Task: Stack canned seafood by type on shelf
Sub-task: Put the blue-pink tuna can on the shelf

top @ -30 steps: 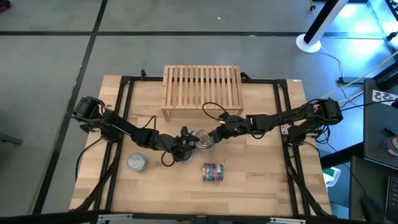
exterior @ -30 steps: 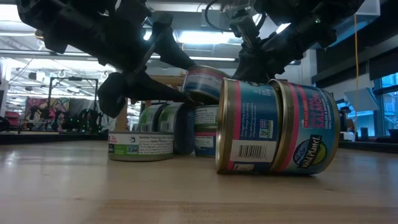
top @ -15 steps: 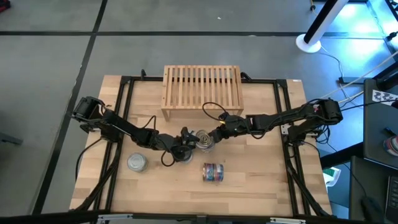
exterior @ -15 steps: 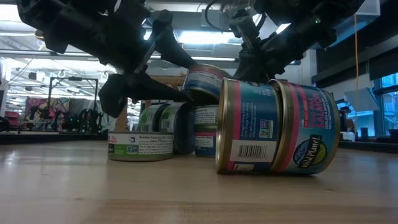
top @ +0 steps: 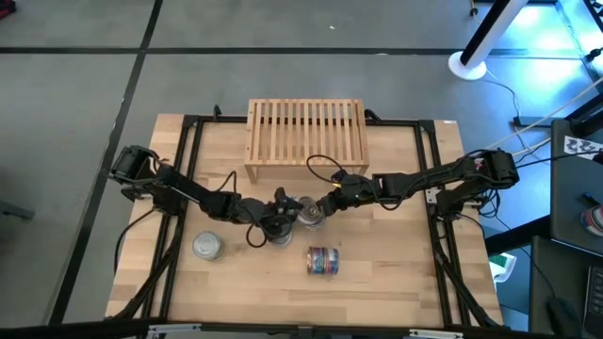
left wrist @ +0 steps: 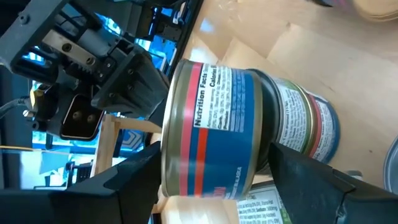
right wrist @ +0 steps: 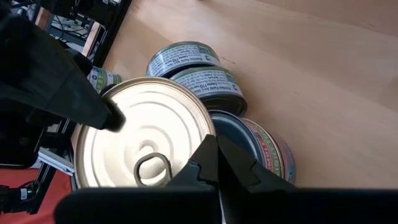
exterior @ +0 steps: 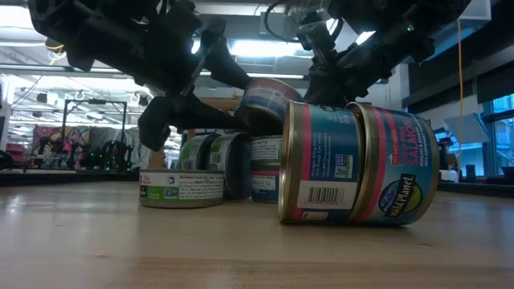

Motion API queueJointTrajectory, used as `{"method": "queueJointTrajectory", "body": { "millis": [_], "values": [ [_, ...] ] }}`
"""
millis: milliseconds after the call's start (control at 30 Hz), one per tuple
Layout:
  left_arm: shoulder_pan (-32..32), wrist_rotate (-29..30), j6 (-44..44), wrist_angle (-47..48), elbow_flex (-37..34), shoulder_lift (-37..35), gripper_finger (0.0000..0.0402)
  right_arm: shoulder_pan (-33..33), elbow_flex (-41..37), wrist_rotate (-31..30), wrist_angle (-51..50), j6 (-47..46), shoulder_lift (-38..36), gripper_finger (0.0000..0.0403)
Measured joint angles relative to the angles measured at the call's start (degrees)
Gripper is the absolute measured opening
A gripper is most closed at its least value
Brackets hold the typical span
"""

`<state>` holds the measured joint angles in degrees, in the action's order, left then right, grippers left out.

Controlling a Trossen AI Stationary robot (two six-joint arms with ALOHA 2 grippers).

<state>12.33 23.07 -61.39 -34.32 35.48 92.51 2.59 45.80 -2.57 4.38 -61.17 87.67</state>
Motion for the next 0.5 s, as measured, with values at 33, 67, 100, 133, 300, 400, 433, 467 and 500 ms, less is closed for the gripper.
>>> {"method": "queueJointTrajectory", "body": {
  "millis": [33, 67, 100, 133, 300, 400, 433, 467, 500],
  "values": [
    [-0.08, -0.40, 0.00, 0.01, 0.00, 0.00, 0.0282, 0.00, 0.00, 0.01, 0.00, 0.01, 0.01, 0.0001],
    [-0.08, -0.81, 0.00, 0.00, 0.00, 0.00, 0.0282, 0.00, 0.00, 0.02, 0.00, 0.02, 0.01, 0.0001],
    [-0.08, -1.07, -0.05, 0.00, 0.00, 0.00, 0.0279, 0.00, 0.00, 0.04, 0.02, 0.03, 0.01, 0.0001],
    [-0.08, -1.16, -0.20, 0.00, 0.00, 0.00, 0.0275, 0.00, 0.00, 0.04, 0.02, 0.04, 0.01, 0.0001],
    [-0.08, -1.20, -0.25, -0.07, 0.00, 0.00, 0.0240, 0.00, 0.00, 0.09, 0.12, 0.04, 0.01, 0.0001],
    [-0.08, -1.25, -0.24, -0.07, 0.00, 0.00, 0.0215, 0.00, 0.00, 0.07, 0.22, 0.04, 0.01, 0.0001],
    [-0.08, -1.27, -0.24, -0.06, 0.00, 0.00, 0.0207, 0.00, 0.00, 0.07, 0.22, 0.02, 0.00, 0.0001],
    [-0.08, -1.28, -0.23, -0.05, 0.00, 0.00, 0.0202, 0.00, 0.00, 0.07, 0.22, 0.02, -0.01, 0.0001],
    [-0.08, -1.29, -0.22, -0.04, 0.00, 0.00, 0.0198, 0.00, 0.00, 0.07, 0.22, 0.02, -0.01, 0.0001]
  ]
}}
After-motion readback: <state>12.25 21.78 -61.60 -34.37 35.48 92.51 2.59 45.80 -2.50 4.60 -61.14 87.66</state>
